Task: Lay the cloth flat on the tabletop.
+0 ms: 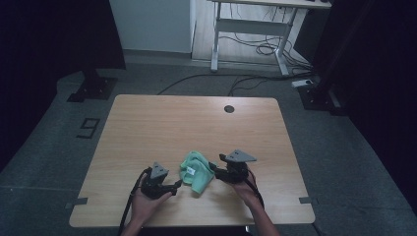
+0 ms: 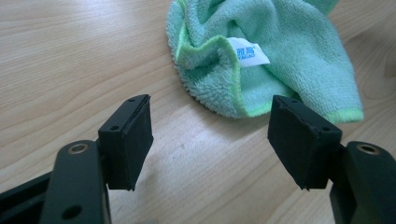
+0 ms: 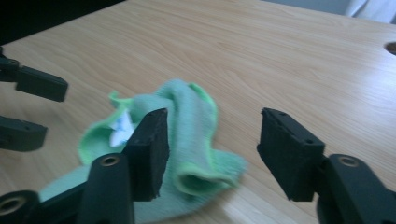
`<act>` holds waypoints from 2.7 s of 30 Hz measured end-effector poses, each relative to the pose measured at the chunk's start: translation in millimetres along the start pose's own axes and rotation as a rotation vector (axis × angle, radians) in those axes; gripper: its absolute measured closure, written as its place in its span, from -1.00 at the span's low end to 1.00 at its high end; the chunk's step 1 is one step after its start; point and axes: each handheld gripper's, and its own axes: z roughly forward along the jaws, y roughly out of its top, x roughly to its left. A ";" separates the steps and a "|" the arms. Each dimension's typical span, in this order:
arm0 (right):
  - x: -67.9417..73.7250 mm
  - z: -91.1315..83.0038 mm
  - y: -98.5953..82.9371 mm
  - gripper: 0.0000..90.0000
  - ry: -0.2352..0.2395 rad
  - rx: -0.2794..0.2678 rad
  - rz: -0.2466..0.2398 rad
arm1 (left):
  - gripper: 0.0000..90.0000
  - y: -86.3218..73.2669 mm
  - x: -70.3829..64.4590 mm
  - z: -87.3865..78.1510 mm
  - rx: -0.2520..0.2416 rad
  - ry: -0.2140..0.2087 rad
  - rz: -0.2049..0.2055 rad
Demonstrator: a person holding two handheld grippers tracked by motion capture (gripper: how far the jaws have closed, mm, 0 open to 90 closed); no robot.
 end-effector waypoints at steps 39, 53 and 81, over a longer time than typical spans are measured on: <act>-9.7 19.5 -15.1 0.82 -0.006 0.187 -0.010 | 0.96 15.9 -7.4 42.3 0.050 -0.027 0.038; -11.0 -3.7 -7.4 0.86 0.000 0.105 -0.020 | 0.98 18.8 -5.2 24.5 -0.021 -0.058 0.038; -1.0 -87.9 36.4 0.58 -0.075 -0.083 -0.115 | 0.82 64.9 18.9 -34.1 -0.182 -0.134 0.062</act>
